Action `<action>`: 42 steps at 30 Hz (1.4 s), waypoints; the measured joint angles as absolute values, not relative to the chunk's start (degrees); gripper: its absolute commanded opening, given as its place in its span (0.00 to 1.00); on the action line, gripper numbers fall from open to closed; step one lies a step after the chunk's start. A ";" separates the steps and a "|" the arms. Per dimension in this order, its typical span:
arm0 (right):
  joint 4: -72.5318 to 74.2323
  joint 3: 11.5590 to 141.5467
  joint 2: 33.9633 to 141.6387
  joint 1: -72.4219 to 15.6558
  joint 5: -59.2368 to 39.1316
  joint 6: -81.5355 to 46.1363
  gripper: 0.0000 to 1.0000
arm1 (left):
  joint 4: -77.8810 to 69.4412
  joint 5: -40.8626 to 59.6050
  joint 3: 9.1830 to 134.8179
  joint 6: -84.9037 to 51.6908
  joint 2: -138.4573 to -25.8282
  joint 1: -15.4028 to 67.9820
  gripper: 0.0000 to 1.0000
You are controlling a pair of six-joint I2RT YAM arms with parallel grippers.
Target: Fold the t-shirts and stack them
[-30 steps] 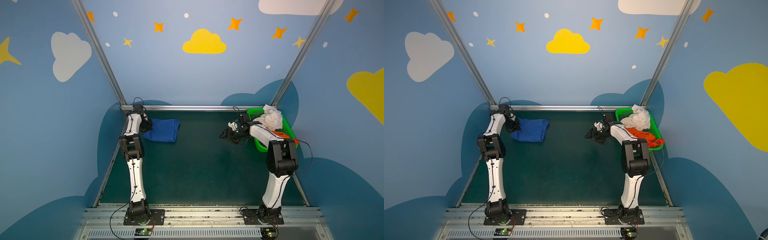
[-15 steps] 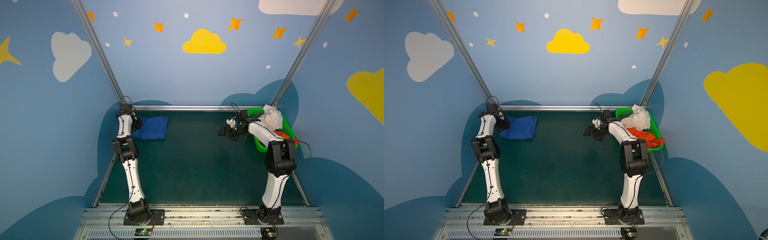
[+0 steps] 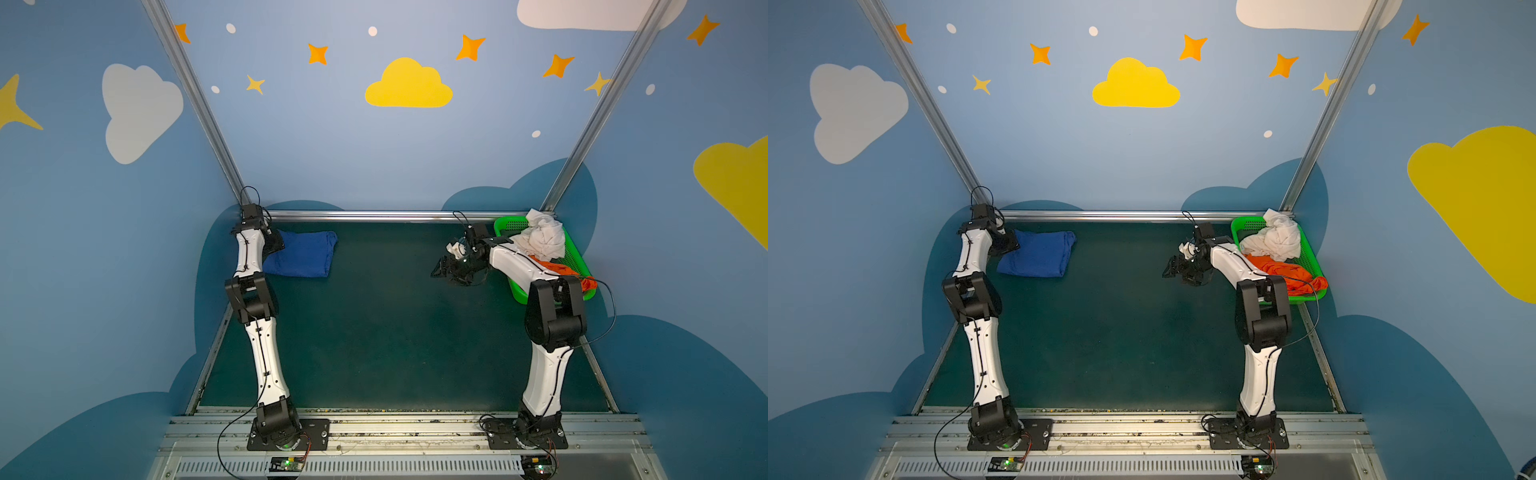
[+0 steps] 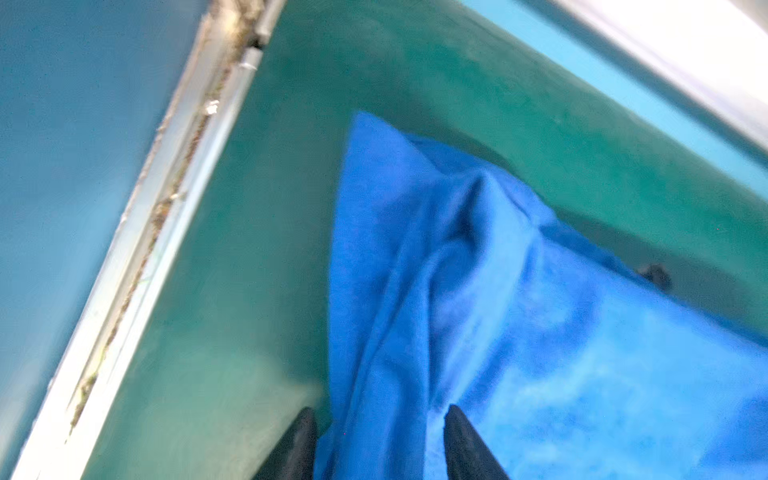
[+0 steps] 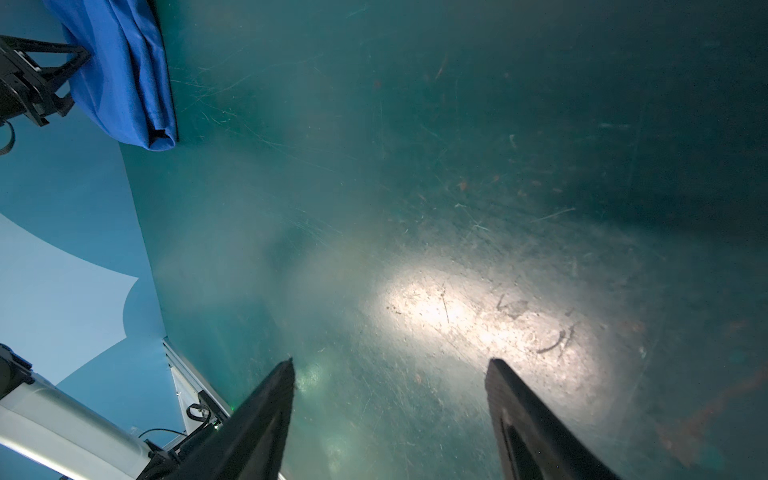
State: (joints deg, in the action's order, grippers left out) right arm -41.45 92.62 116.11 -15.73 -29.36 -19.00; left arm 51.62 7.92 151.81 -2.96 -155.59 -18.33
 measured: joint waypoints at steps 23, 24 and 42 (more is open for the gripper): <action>-33.10 73.58 86.94 -7.84 -20.18 -13.87 0.96 | 45.39 -8.34 113.08 -8.19 -111.59 -7.57 1.00; -30.96 71.31 84.79 -6.59 -18.17 -13.63 0.96 | 42.68 -9.23 107.02 -8.23 -107.22 -5.72 1.00; 14.52 34.39 79.68 -0.82 -3.73 -1.13 0.96 | -9.06 -14.33 32.60 -8.49 -70.39 1.48 1.00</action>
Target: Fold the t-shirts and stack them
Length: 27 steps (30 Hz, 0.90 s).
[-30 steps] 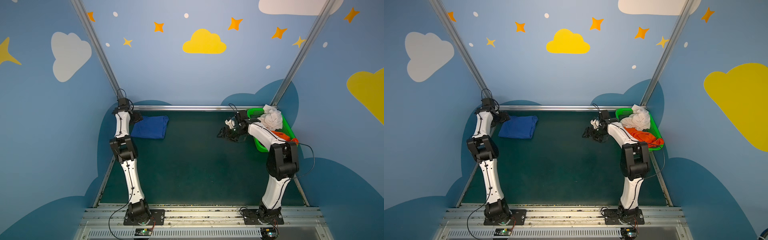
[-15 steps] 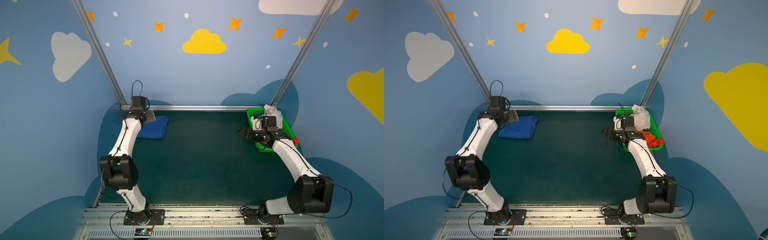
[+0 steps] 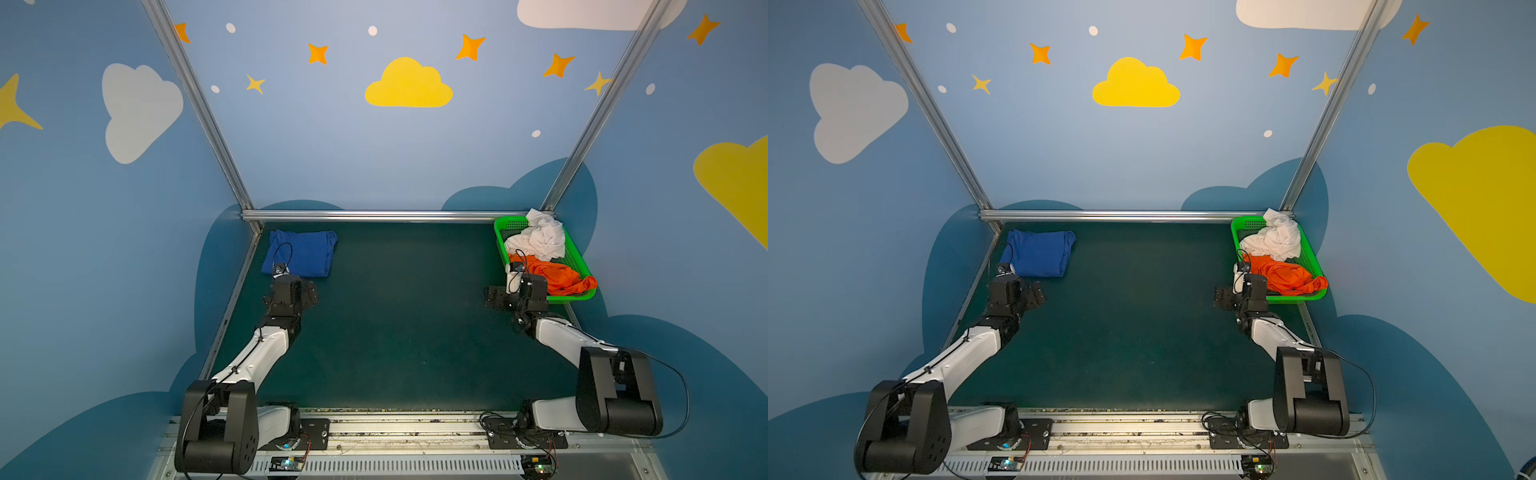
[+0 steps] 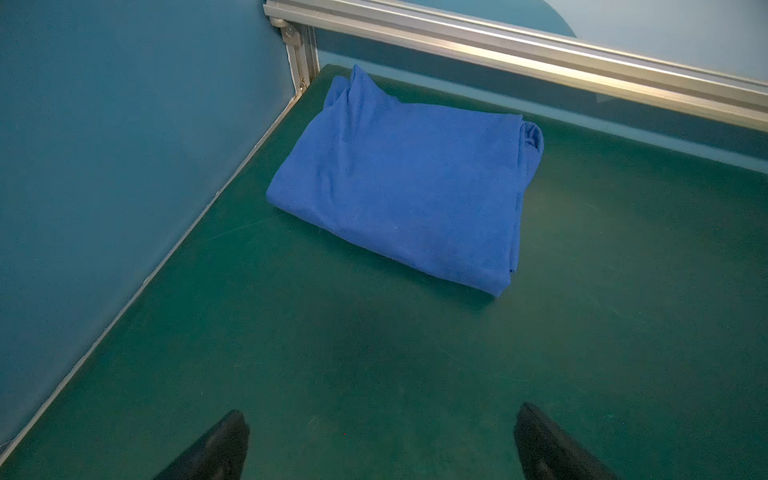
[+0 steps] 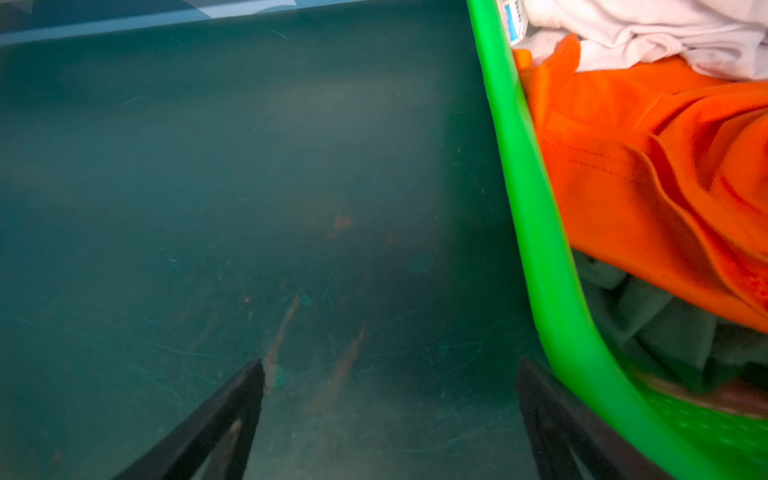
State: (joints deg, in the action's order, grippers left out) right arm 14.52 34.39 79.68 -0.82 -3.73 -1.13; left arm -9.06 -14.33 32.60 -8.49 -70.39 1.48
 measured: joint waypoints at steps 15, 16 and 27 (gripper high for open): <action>32.03 25.63 81.91 -0.80 -6.26 1.43 0.96 | -24.01 -11.99 27.83 -5.41 -73.34 1.39 1.00; 33.45 25.32 82.83 -0.82 -6.31 1.48 0.96 | -24.95 -11.81 26.79 -5.23 -73.47 1.37 1.00; 43.75 22.96 86.17 -1.43 -5.74 1.83 0.96 | -38.20 -5.96 23.07 -2.13 -86.83 0.25 1.00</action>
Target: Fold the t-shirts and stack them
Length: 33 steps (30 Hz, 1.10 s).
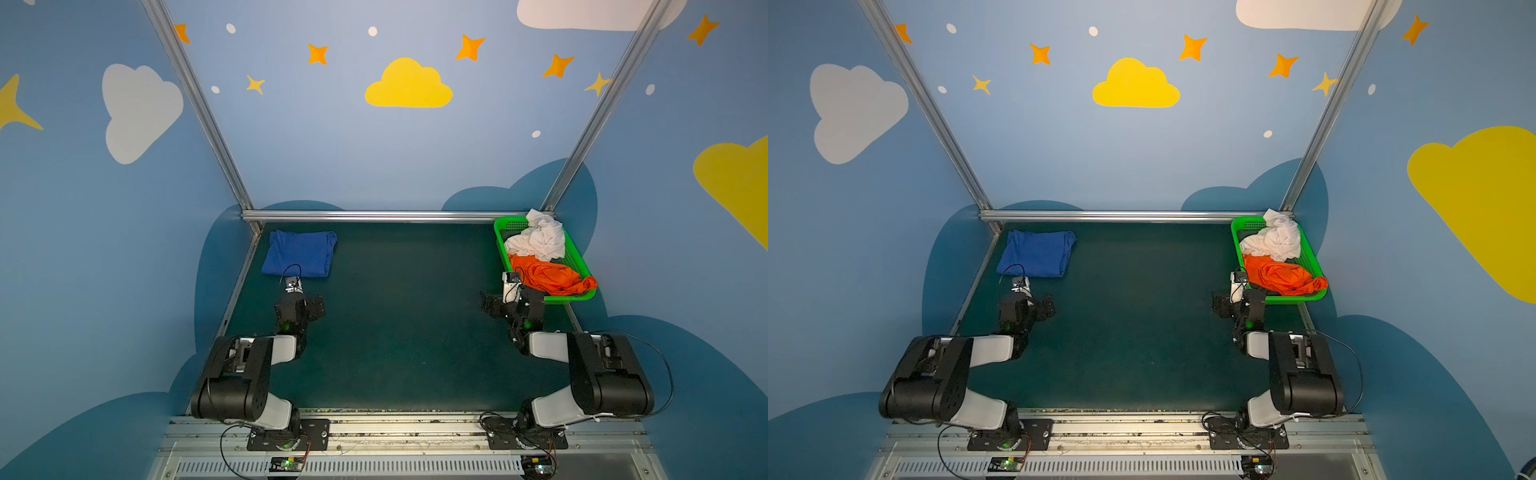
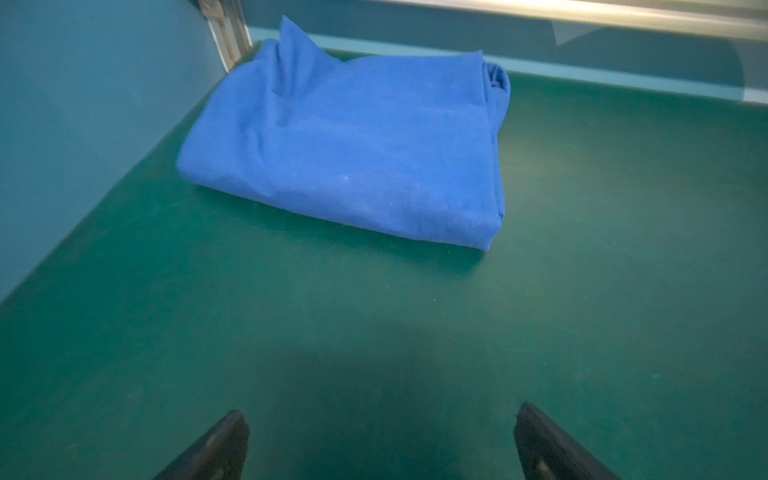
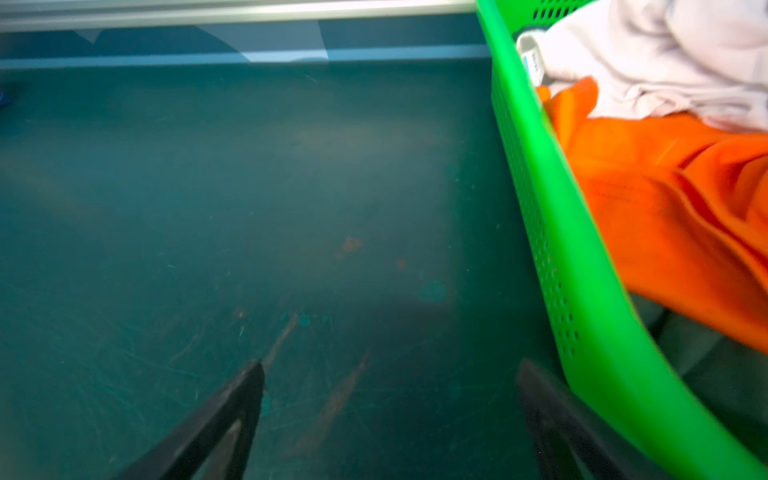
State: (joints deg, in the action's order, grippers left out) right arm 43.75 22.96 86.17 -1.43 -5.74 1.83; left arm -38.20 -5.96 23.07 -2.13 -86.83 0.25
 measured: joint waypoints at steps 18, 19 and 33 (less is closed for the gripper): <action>44.71 23.57 86.41 -1.91 -0.69 1.06 0.96 | -38.70 -2.39 24.86 -2.11 -87.18 -1.48 1.00; 44.71 23.57 86.41 -1.91 -0.69 1.06 0.96 | -38.70 -2.39 24.86 -2.11 -87.18 -1.48 1.00; 44.66 23.57 86.41 -1.91 -0.69 1.04 0.96 | -38.72 -2.37 24.86 -2.13 -87.18 -1.45 1.00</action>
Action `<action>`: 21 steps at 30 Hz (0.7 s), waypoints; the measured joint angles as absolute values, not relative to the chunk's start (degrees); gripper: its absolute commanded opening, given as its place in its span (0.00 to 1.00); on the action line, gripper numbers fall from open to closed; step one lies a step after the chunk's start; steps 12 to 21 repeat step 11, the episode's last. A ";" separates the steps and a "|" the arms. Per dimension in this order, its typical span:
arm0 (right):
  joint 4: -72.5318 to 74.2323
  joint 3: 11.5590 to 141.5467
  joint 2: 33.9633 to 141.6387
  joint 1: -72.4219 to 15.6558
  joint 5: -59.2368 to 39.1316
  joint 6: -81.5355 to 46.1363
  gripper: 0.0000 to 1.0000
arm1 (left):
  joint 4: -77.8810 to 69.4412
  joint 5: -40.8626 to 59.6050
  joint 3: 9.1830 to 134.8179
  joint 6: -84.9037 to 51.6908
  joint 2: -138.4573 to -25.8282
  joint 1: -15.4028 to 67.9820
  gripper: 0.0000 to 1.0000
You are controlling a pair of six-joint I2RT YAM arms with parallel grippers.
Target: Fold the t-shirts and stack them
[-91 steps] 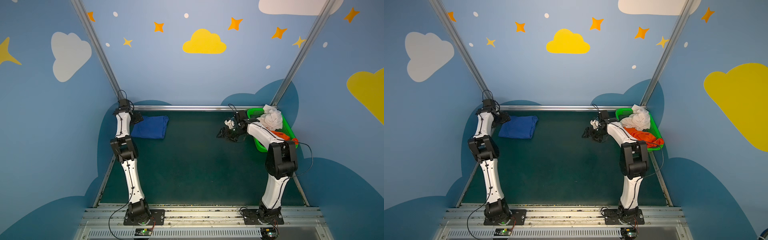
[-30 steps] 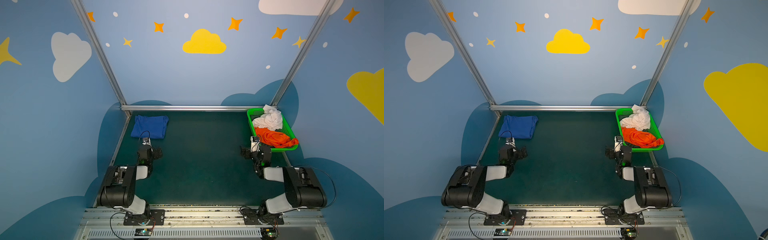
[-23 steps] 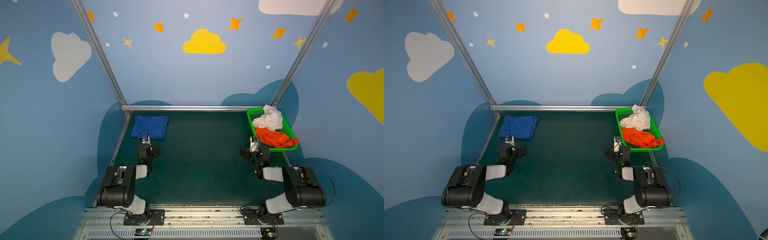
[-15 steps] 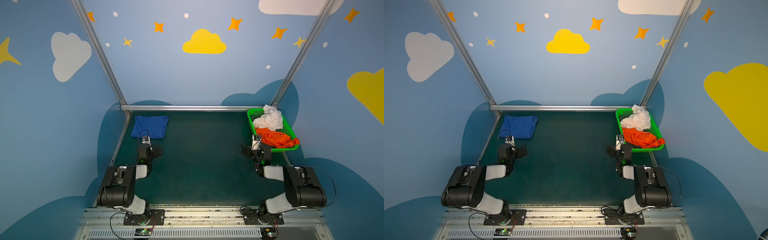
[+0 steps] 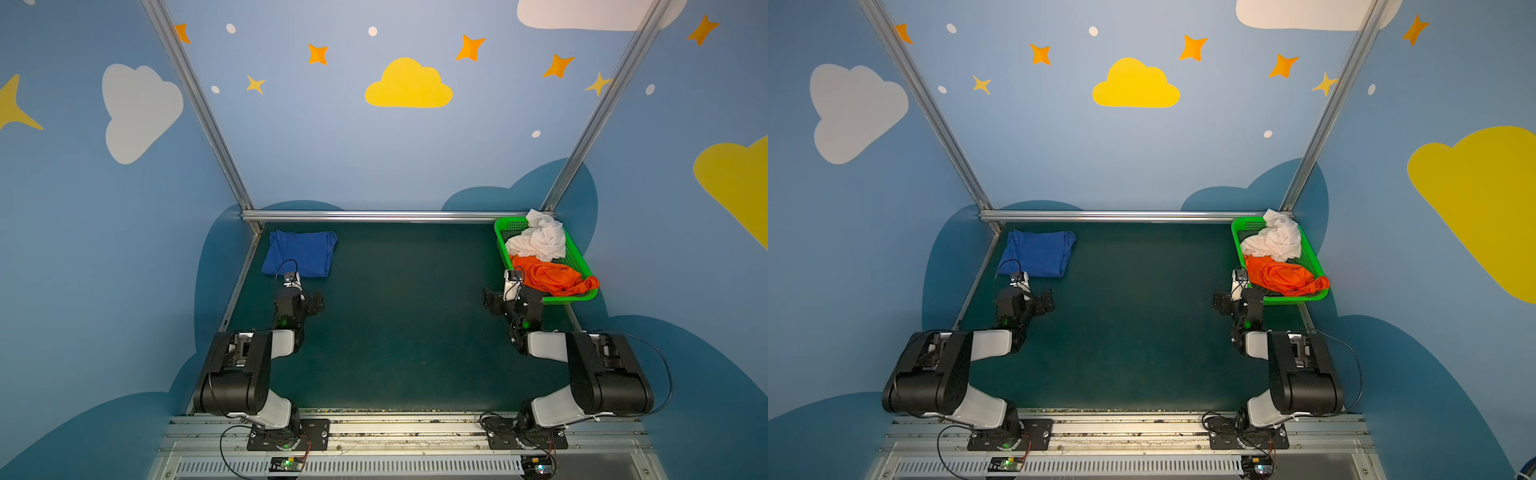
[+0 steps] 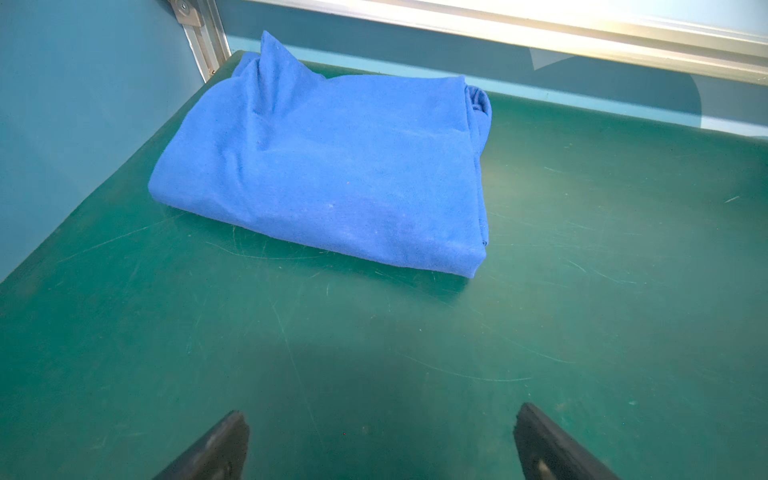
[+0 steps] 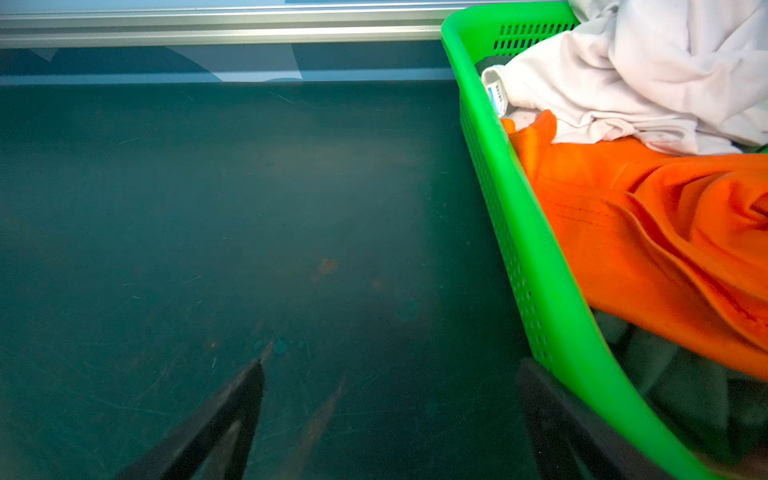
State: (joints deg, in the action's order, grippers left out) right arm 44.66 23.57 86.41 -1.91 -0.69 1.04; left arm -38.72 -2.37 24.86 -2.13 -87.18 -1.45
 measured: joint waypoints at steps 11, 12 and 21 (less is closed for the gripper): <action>44.25 23.57 86.41 -1.91 -0.69 1.04 0.96 | -38.72 -2.37 24.86 -2.11 -87.18 -1.45 1.00; 44.25 23.57 86.41 -1.91 -0.69 1.04 0.96 | -38.72 -2.37 24.86 -2.11 -87.18 -1.45 1.00; 44.25 23.57 86.41 -1.91 -0.69 1.04 0.96 | -38.72 -2.37 24.86 -2.11 -87.18 -1.45 1.00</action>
